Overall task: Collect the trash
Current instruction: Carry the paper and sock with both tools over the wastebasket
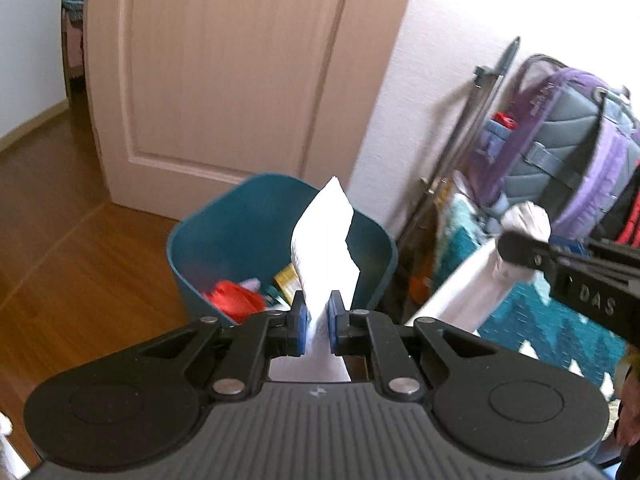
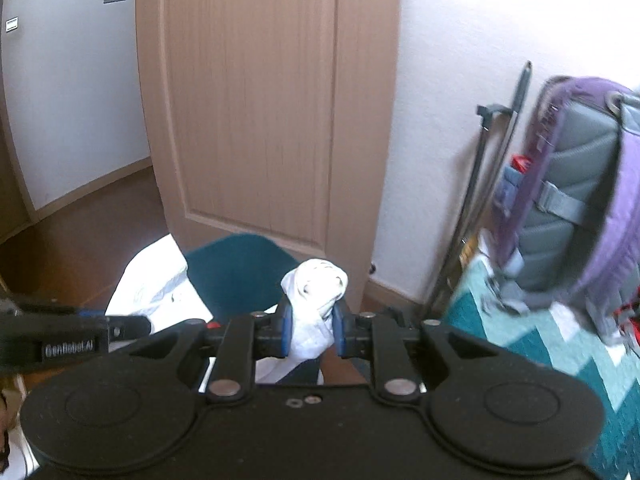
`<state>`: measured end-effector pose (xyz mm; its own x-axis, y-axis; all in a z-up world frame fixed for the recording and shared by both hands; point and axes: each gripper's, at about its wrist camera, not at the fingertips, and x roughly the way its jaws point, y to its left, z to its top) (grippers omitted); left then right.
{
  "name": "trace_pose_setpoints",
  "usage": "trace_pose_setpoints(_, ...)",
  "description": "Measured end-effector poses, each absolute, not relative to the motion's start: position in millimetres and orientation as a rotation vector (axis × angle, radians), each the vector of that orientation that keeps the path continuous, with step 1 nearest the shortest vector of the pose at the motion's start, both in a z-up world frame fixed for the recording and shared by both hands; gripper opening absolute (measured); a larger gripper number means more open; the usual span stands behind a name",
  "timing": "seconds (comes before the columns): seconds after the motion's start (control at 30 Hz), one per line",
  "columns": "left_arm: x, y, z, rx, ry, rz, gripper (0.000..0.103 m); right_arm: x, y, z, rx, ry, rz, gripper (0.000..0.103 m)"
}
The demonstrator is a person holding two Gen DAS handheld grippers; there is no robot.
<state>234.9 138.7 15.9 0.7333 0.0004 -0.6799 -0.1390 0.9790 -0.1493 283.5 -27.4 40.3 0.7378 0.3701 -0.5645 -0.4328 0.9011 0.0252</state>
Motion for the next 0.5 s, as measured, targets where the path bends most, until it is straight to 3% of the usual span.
trace_pose_setpoints(0.5,317.3,184.6,-34.8,-0.183,0.821,0.11,0.01,367.7,37.8,-26.0,-0.17,0.689,0.427,0.021)
